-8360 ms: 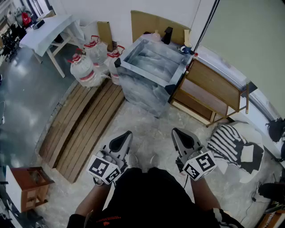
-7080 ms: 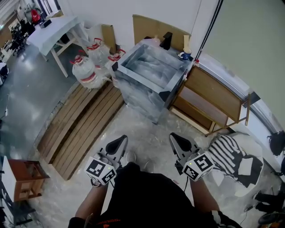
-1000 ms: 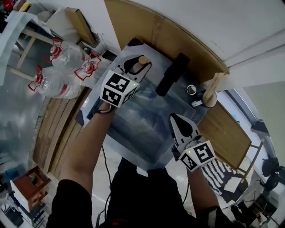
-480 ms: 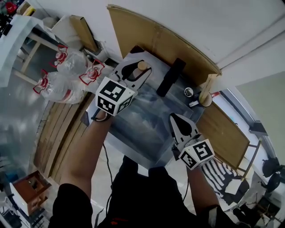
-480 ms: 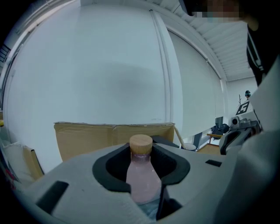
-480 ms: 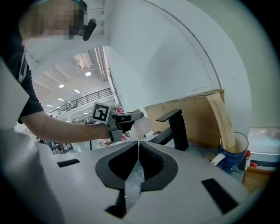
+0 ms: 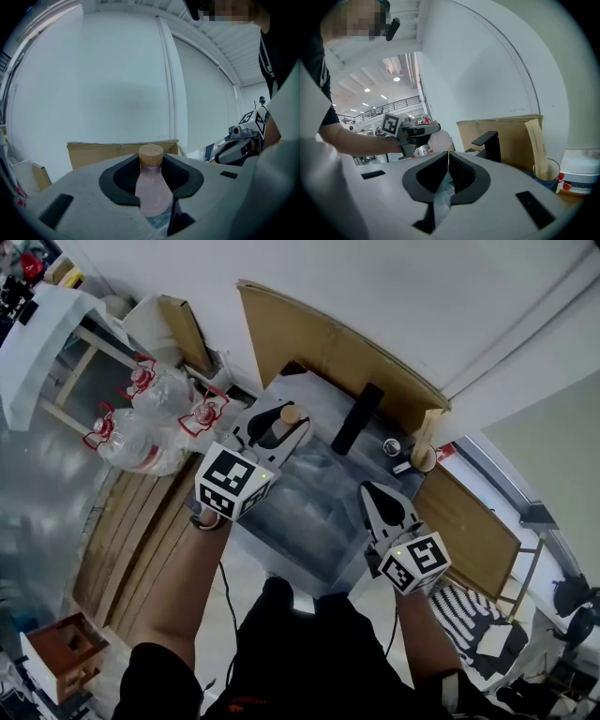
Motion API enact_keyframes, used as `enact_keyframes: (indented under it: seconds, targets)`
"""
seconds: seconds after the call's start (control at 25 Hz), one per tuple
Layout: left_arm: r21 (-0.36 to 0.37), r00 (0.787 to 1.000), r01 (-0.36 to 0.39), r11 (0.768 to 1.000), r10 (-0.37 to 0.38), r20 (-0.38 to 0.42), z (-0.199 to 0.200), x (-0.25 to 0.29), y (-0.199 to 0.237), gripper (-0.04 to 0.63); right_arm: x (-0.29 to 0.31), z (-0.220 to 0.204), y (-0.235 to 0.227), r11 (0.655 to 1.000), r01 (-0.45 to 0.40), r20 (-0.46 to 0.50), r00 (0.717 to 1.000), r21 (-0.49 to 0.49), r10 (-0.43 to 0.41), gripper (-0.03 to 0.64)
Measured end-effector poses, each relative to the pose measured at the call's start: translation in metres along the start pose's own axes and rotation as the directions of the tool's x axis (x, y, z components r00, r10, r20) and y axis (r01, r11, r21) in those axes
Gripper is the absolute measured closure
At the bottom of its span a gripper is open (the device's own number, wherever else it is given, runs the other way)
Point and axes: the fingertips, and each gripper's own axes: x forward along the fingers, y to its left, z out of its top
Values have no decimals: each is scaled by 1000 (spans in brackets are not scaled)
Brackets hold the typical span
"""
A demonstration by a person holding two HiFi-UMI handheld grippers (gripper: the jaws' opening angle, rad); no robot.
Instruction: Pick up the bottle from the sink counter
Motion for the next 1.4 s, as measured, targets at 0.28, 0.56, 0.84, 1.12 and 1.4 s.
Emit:
enact_keyframes:
  seconds: [0.28,0.56,0.84,1.12,1.4]
  targets:
    - [3,1000,-22,1000,22,16,14,-39,-13,446,-7,12,13,1000,3,8,1000,-28,-2,617]
    - [-18,999,-39,999,39,17,8,-78,-21,448,-16,24,21,998,10,20,1000,-59,-8,617]
    - [-34,998,-58,998,58,11,0,-109,-31,447,-27,28,19,997,36,22,999,-62,-35,617]
    - [-81,996,-80,993,83,26,-7,-135,-41,447,-31,32,20,997,50,33,998,-60,-48,617]
    - [-92,996,-87,992,89,17,-19,-151,-53,448,-37,31,21,996,66,34,997,-58,-64,617]
